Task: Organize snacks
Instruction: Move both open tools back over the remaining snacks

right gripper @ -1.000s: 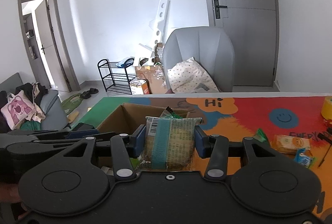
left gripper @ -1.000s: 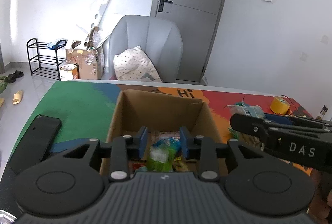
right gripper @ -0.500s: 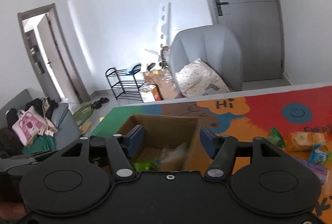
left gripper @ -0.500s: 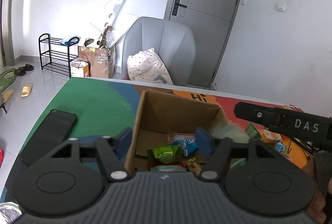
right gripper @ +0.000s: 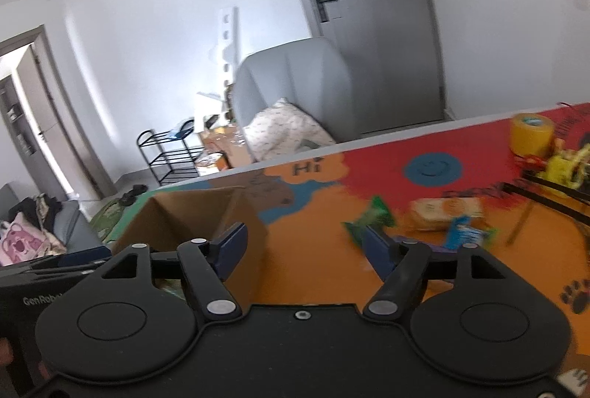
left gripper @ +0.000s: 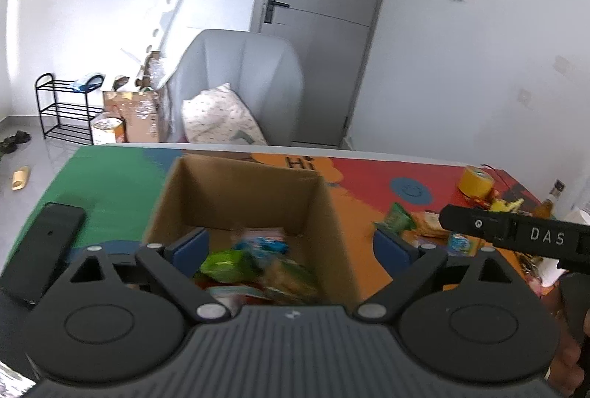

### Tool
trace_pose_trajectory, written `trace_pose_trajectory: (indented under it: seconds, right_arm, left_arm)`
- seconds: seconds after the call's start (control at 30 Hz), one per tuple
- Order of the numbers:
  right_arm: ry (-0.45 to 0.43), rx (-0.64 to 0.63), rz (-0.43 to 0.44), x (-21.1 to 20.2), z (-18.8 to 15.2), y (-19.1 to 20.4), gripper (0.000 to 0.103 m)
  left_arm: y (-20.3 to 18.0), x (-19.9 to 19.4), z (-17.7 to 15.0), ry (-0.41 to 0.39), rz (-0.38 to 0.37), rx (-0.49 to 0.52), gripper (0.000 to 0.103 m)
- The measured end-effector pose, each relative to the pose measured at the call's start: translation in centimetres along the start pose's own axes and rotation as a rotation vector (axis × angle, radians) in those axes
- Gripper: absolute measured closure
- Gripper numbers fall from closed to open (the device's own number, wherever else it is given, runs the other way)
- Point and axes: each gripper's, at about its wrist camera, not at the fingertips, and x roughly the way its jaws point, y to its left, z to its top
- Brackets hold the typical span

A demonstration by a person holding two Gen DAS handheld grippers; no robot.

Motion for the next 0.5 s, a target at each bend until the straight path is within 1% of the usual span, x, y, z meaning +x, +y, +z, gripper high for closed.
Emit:
trace_pose_trajectory:
  seconds: [0.1,0.23,0.43,0.5]
  right_arm:
    - [-0.003,0.008,-0.024,-0.7,-0.2,-1.5,0.029]
    - [-0.011,0.016,-0.055,-1.8,-0.4,-3.5,0.023]
    - [-0.015,0.036,-0.086,-2.9,-0.9,-6.1,0.021]
    - [-0.017,0.043,-0.092,-3.3,-1.0,-6.8,0.021]
  left_arm:
    - [-1.2,0.4,-0.1,0.005,-0.02,0.007,0.007]
    - [-2.9,0.7,-0.3,0.008,-0.041,0.018,0.007]
    - [-5.2,1.3,-0.6,0.013,-0.072,0.031,0.006]
    - [-5.9,1.5,-0.6,0.019,-0.094,0.033,0.006]
